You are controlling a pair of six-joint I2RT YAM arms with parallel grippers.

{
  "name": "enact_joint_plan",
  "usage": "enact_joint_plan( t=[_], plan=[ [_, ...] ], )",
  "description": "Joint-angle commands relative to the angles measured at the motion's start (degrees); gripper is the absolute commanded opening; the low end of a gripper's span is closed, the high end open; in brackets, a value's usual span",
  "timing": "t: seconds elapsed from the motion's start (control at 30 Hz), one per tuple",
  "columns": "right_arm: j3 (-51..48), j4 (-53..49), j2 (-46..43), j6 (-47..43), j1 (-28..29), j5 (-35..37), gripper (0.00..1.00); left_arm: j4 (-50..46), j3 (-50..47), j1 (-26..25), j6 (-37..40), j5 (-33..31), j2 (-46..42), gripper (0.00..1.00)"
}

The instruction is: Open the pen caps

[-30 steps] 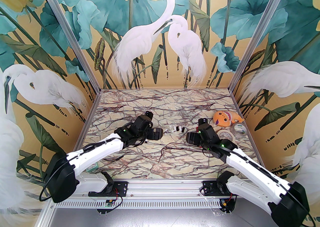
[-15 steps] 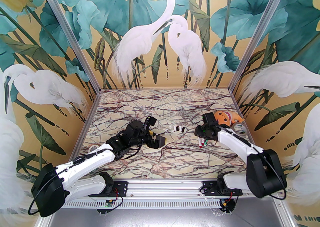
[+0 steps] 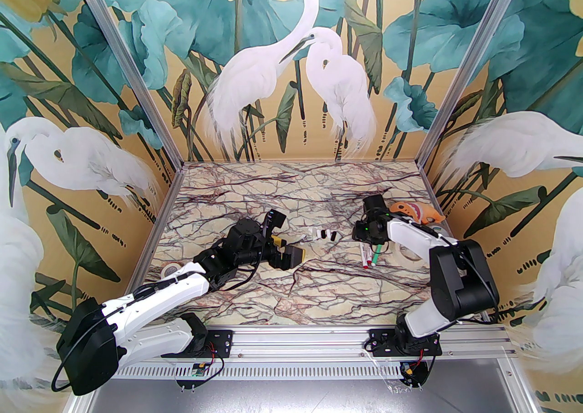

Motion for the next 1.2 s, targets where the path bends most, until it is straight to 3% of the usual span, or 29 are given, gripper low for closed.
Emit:
enact_joint_plan(
  t=[0.0, 0.5, 0.7, 1.0, 1.17],
  plan=[
    [2.93, -1.54, 2.0, -2.21, 0.05, 2.03, 0.36, 1.36, -1.05, 0.42, -0.8, 1.41, 0.57, 0.99],
    [7.18, -2.24, 9.84, -4.33, 0.01, 3.67, 0.36, 0.36, -0.45, 0.46, -1.0, 1.06, 1.74, 0.99],
    [7.31, -2.09, 10.02, -4.44, 0.23, 4.76, 0.29, 1.41, -0.85, 0.49, -1.97, 1.28, 2.2, 1.0],
    [5.52, -2.6, 2.06, -2.39, 1.95, 3.59, 0.27, 9.56, -3.58, 0.05, -7.41, 4.13, 4.17, 0.99],
    [3.36, -2.37, -7.19, 2.07, 5.09, 0.02, 0.27, 9.31, -2.59, -2.65, -7.76, 0.45, 5.72, 0.99]
  ],
)
